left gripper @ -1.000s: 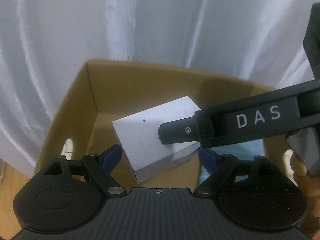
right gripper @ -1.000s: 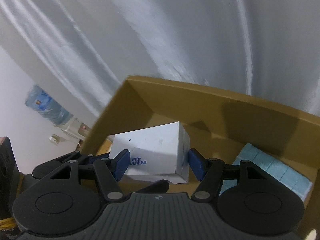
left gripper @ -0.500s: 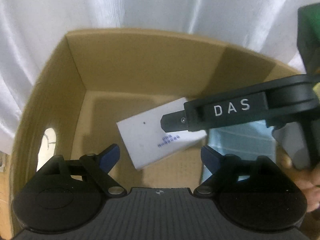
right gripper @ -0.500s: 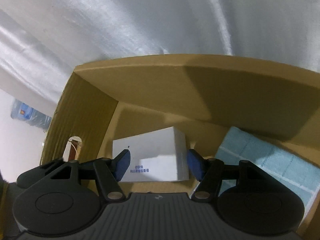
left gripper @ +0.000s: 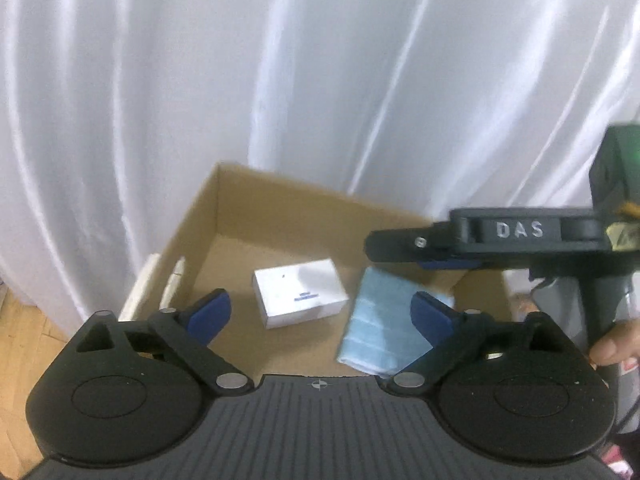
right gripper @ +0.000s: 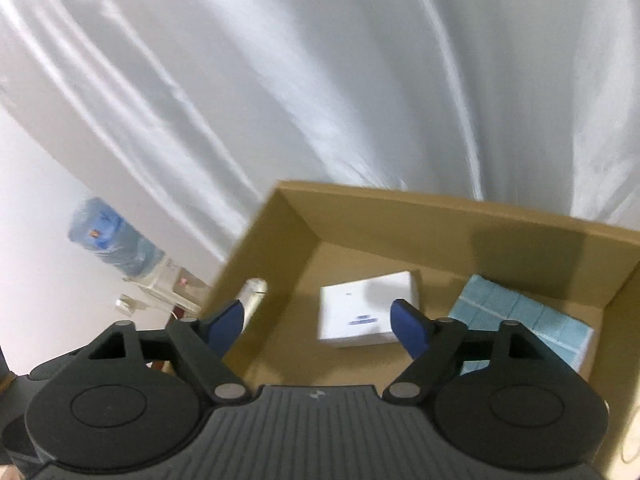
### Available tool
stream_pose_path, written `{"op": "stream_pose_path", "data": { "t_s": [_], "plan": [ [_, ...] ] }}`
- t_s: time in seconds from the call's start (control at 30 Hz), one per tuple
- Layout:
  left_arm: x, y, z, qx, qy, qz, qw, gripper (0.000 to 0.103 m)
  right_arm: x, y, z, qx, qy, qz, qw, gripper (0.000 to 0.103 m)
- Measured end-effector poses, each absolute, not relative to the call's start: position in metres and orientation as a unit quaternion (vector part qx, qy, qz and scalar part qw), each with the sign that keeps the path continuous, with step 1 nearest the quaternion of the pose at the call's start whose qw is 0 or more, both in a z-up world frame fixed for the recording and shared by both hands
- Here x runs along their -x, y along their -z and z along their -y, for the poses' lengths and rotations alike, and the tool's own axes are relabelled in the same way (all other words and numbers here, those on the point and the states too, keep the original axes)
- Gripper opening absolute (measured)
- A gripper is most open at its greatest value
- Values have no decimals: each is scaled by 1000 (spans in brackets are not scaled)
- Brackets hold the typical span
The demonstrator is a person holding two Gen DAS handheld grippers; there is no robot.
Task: Organize objects
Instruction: 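Lower the white box into the cardboard box with the right gripper, then open the right gripper and withdraw it from the cardboard box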
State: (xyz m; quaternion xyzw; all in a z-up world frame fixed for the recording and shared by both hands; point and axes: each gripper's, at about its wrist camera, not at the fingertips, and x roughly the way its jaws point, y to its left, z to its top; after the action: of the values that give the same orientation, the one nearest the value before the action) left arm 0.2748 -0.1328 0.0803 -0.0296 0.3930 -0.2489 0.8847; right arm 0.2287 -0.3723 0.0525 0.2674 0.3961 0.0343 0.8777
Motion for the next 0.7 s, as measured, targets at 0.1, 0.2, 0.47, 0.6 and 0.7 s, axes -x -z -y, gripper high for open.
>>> {"op": "stream_pose_path", "data": {
  "t_s": [0.1,0.2,0.47,0.6,0.7],
  "plan": [
    [-240,-108,120,35,236,-368,899,101,-193,-83,359,-248,-43,-370,894,93],
    [-203,-117,105,40,217,-345,912,102,-159,-105,342,-229,-46,-347,908,99],
    [-133,-106,70,45,114,-351,928,102,-78,-124,285,-185,-34,-297,936,103],
    [-116,-99,55,48,85,-356,929,102,-57,-120,257,-172,-26,-297,939,103],
    [-111,-90,47,37,68,-355,931,103,-41,-122,243,-170,-24,-293,940,103]
  ]
}}
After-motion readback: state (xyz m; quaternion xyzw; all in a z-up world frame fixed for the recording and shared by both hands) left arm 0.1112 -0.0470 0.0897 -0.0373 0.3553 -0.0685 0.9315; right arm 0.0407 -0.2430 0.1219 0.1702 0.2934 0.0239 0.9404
